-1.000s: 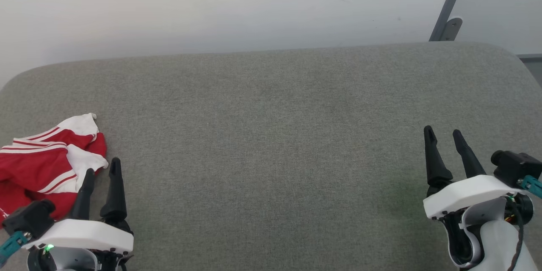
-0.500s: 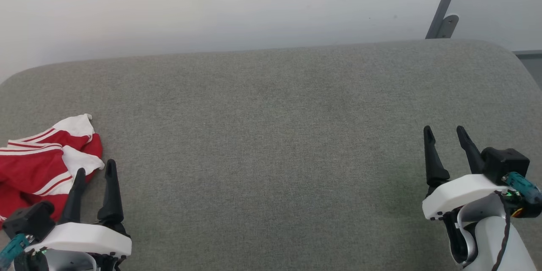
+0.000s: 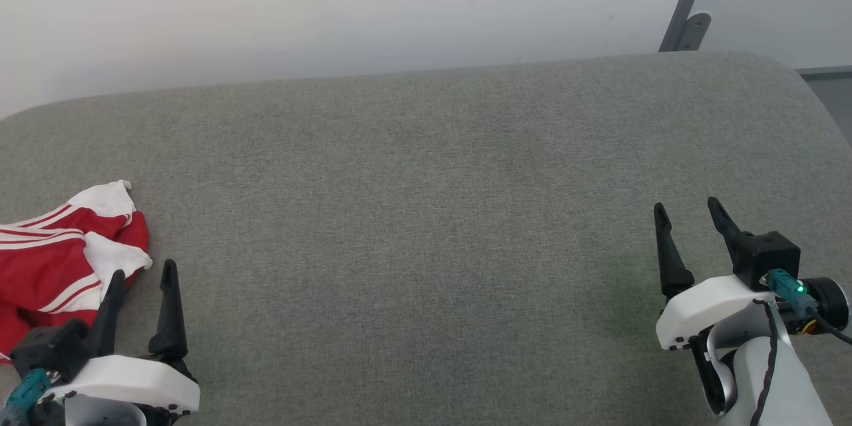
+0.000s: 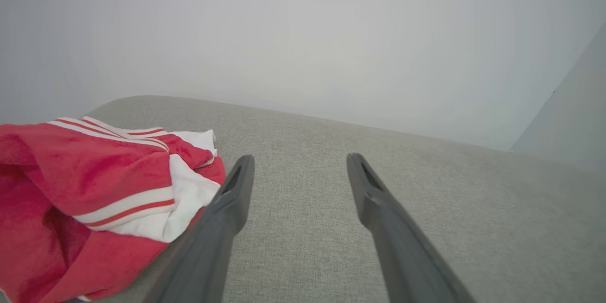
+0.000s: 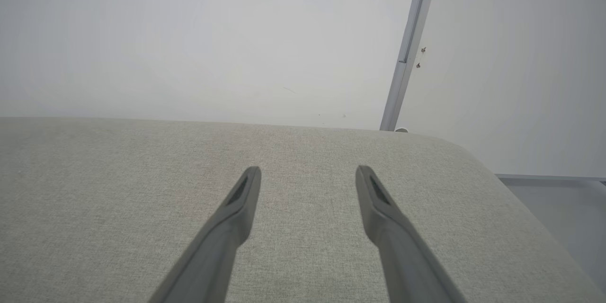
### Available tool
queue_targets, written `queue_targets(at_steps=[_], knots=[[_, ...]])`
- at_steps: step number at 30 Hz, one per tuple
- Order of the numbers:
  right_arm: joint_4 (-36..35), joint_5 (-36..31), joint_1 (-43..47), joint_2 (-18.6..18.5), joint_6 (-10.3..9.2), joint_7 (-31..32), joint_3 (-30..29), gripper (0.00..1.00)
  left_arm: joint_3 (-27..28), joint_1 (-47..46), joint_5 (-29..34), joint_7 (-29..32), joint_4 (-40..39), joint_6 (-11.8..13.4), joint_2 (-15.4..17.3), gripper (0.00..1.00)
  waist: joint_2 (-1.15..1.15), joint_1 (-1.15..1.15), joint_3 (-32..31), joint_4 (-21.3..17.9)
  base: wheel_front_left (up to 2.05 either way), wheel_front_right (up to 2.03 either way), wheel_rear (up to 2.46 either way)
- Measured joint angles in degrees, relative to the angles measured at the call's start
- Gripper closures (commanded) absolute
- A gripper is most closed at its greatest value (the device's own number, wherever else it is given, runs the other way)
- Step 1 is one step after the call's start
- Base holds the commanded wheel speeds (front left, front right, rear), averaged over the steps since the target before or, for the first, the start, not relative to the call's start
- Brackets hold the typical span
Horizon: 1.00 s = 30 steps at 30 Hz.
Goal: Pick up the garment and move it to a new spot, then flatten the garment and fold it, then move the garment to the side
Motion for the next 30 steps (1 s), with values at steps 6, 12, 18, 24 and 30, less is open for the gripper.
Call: queue_targets(at_steps=[6,12,18,24,30], knots=[[0.27,-1.33,-0.44,0.31,0.00,-0.80,-0.45,0.00,-0.49,-0.13,0.94,-0.75,1.11,0.00,0.60,0.00,0.00,0.00,0.31,-0.30,0.00,0.00,0.00],[-0.01,-0.10,-0.82,0.36,0.00,-1.47,-1.13,0.00,-0.27,-0.65,1.70,-1.45,0.36,0.00,0.96,0.00,0.00,0.00,0.67,-0.31,0.00,0.00,0.00],[0.12,-2.89,-0.82,0.45,0.00,-2.07,-1.63,0.00,-1.08,-0.93,3.93,-2.11,0.41,0.00,1.20,0.00,0.00,0.00,0.80,0.56,0.00,0.00,0.00],[0.47,-5.20,-0.79,0.42,0.00,-2.79,-1.31,0.00,-1.56,-1.48,5.41,-2.77,1.07,0.00,0.65,0.00,0.00,0.00,0.66,3.81,0.00,0.00,0.00],[2.11,-5.91,-0.74,0.46,0.01,-3.26,1.57,0.00,-1.03,-1.29,7.39,-3.24,2.18,0.00,-0.11,0.00,0.00,0.00,0.26,8.47,0.00,0.00,0.00]])
